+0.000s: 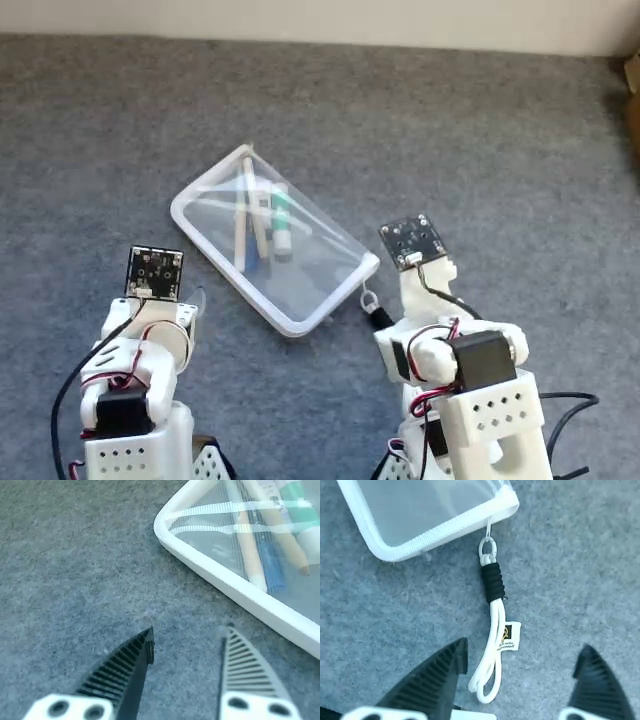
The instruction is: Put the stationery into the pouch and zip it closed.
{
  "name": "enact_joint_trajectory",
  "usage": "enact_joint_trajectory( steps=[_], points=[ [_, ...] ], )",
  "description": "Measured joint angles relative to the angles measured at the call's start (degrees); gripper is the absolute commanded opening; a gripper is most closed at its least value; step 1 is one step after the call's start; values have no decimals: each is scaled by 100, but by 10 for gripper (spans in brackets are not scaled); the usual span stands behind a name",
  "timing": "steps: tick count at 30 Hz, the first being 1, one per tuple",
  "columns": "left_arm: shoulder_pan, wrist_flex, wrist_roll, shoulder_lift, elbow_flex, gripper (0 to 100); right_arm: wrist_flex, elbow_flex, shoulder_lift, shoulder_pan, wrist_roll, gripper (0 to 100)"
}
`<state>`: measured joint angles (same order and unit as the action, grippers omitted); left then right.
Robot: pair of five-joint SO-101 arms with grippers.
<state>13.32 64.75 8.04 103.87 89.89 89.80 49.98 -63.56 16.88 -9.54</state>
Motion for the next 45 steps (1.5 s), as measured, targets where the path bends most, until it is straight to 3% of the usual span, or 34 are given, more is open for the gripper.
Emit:
enact_joint_trajectory(
  steps=[7, 17, 34, 45],
  points=[
    [0, 0, 0, 0, 0, 7, -510, 141, 0, 0, 0, 5],
    [44, -18, 0, 0, 0, 6, -1073, 730, -229, 0, 0, 5],
    [44, -18, 0, 0, 0, 7, -1345, 2664, -4026, 0, 0, 5],
    [44, -35, 0, 0, 0, 7, -2066, 3429, -4088, -26, 18, 5]
  ],
)
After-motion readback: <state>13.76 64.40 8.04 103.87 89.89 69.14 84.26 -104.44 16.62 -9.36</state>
